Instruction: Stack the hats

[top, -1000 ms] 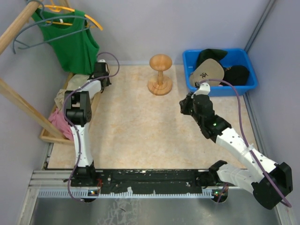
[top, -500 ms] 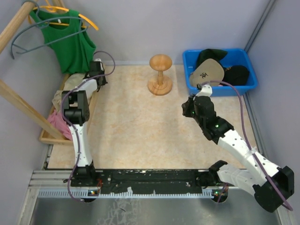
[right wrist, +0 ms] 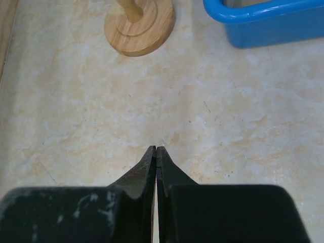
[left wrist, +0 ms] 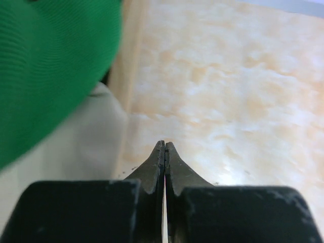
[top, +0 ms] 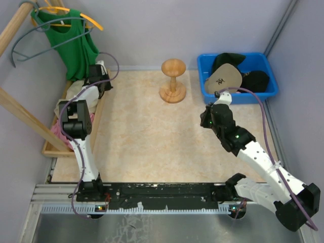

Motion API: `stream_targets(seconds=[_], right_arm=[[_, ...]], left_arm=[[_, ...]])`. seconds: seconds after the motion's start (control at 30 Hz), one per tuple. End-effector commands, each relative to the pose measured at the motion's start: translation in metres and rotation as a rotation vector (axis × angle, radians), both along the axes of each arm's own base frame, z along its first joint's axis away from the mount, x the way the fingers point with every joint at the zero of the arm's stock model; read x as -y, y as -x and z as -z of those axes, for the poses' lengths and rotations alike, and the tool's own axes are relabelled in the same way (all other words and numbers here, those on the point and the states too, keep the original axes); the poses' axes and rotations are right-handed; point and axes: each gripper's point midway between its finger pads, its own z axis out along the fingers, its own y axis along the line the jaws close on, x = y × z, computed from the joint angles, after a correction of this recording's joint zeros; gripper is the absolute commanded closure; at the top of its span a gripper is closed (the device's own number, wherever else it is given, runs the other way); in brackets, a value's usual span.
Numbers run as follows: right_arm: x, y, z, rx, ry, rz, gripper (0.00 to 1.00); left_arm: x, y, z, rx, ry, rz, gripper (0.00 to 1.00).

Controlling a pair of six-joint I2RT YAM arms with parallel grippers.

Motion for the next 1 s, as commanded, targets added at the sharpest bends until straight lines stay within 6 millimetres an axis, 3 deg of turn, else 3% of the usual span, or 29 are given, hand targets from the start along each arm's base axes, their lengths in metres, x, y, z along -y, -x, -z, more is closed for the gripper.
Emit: stream_targets(seconds=[0.0, 0.13, 0.2, 0.43, 0.5, 0.63, 0.8, 0.97], right_arm=[[0.006, -0.009, -0.03, 0.064, 0.007, 0.036, 0.98], [0.0, -0.013, -0.036, 0.075, -0.007, 0.008, 0.87], [-0.004, -0.018, -0.037, 0.07, -0.008, -0.018, 0.7], [-0.008, -0.053, -0.038, -0.026, -0.157, -0.086, 0.38], [-0.013, -0.065, -0.039, -0.045, -0.224, -0.105, 0.36], [-0.027, -0.088, -0.041, -0.05, -0.293, -0.122, 0.43], [-0.023, -0.103, -0.042, -0.049, -0.35, -0.045, 0.39], [-0.041, -0.128, -0.015, -0.13, -0.452, -0.033, 0.49]], left_arm=[[0.066, 0.012, -0.077, 0.148, 0.074, 0.186, 1.0], [0.112, 0.051, -0.098, 0.115, 0.2, 0.317, 1.0], [0.134, 0.075, -0.107, 0.098, 0.266, 0.377, 0.92], [0.201, 0.155, -0.142, 0.146, 0.359, 0.537, 0.56], [0.218, 0.169, -0.149, 0.155, 0.408, 0.567, 0.51], [0.23, 0.168, -0.143, 0.13, 0.457, 0.56, 0.46], [0.241, 0.138, -0.13, 0.101, 0.489, 0.53, 0.42], [0.25, 0.105, -0.112, 0.06, 0.523, 0.485, 0.42]])
